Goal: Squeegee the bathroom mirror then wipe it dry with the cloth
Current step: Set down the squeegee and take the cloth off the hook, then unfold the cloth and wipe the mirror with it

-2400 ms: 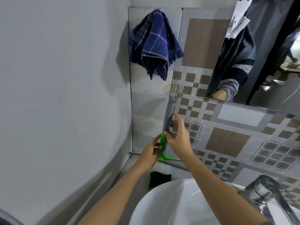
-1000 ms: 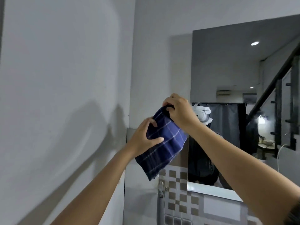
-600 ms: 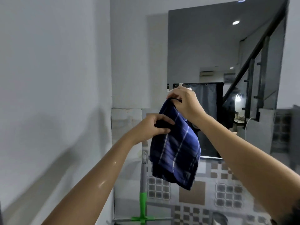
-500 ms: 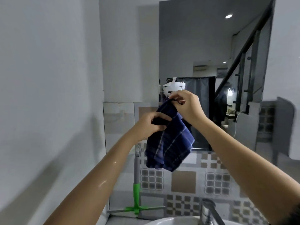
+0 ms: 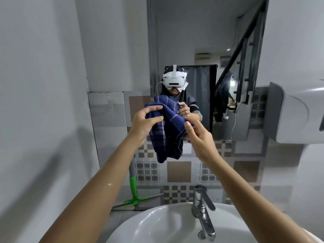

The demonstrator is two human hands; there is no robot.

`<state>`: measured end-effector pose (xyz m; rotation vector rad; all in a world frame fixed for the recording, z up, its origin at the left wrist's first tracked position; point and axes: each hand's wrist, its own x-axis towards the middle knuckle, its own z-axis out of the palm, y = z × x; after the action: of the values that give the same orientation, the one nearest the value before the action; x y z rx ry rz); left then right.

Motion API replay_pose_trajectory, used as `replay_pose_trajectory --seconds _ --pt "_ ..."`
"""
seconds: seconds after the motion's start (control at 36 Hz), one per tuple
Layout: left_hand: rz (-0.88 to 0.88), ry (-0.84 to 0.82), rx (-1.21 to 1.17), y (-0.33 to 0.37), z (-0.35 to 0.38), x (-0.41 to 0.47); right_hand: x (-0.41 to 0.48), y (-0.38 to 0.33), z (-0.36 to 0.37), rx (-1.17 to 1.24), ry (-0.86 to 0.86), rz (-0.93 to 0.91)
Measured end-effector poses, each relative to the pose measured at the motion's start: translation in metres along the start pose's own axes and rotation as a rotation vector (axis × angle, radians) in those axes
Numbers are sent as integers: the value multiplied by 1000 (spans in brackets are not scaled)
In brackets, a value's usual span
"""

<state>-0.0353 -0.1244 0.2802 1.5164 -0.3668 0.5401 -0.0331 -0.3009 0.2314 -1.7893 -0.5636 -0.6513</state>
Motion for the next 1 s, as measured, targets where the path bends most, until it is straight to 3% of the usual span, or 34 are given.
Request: replay_pose_trajectory --seconds 0.17,0.31,0.53,0.61,0.78,1.0 --pt "-28 -8 -17 -5 4 -3 0 -6 5 -14 17 -14" --pt "-50 -136 109 -5 -9 -6 6 -1 -1 10 86 36" --pt "-144 -304 267 -17 -32 -18 8 7 -16 -66 54 78" --pt "-112 -260 277 -29 -33 -20 8 7 -16 -82 57 83" --pt "5 -13 262 -54 -27 -17 9 12 -17 -103 113 101" --pt "146 -91 232 -66 -14 6 25 18 -26 -90 212 45"
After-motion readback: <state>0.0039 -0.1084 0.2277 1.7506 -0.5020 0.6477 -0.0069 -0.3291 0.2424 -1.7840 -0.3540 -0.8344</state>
